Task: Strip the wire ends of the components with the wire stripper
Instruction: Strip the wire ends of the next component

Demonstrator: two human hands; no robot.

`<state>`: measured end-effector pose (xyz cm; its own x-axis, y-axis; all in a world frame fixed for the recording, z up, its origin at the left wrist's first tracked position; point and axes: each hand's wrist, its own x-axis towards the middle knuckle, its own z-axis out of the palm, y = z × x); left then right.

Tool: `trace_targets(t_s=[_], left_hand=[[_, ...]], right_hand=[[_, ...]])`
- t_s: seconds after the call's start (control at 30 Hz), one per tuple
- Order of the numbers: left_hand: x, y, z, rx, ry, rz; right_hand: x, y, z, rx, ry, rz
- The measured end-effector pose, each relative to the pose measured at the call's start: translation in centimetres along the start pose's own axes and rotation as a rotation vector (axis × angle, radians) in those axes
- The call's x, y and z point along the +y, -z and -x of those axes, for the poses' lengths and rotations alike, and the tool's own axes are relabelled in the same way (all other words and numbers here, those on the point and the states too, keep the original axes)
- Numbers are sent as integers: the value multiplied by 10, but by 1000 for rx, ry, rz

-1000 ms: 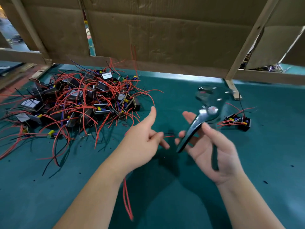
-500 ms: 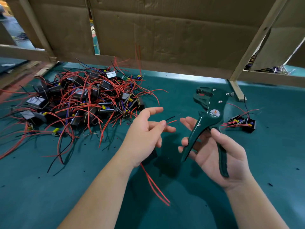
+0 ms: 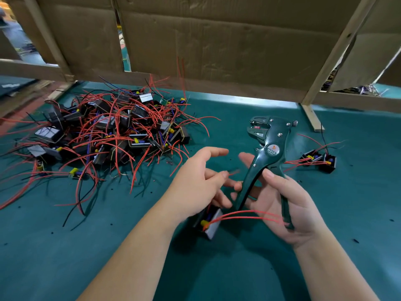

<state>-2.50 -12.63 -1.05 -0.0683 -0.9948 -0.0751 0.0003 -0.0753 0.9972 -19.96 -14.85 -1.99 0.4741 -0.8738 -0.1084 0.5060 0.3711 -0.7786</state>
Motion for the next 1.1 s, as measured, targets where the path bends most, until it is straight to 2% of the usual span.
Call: trace_targets(t_s=[0.1, 0.2, 0.3, 0.47, 0.6, 0.77, 0.87, 0.97, 1.03, 1.1], left_hand=[[5, 11, 0, 10, 17, 106], [9, 15, -2, 119, -23, 209], [8, 10, -3, 181, -38, 324], [6, -1, -8, 223, -98, 706], [8, -2, -11, 308, -165, 787], [3, -8, -10, 293, -245, 617], [-4, -17, -8, 168, -213, 517], [-13, -26, -9, -17, -122, 223], [-18, -30, -12, -62, -45, 89], [-20, -32, -6, -41, -150, -84]], right_hand=[[-10, 7, -1, 87, 49, 2], [-12, 11, 0, 94, 7, -45], [-6, 6, 2, 28, -82, -49], [-5, 3, 7, -99, -163, -114], [-6, 1, 11, -223, -198, -190], [3, -9, 12, -294, -121, -165], [9, -16, 8, -235, -25, -152], [10, -17, 6, -184, 56, -112], [10, -15, 7, -125, 89, -70], [8, -10, 6, -20, 148, -29]])
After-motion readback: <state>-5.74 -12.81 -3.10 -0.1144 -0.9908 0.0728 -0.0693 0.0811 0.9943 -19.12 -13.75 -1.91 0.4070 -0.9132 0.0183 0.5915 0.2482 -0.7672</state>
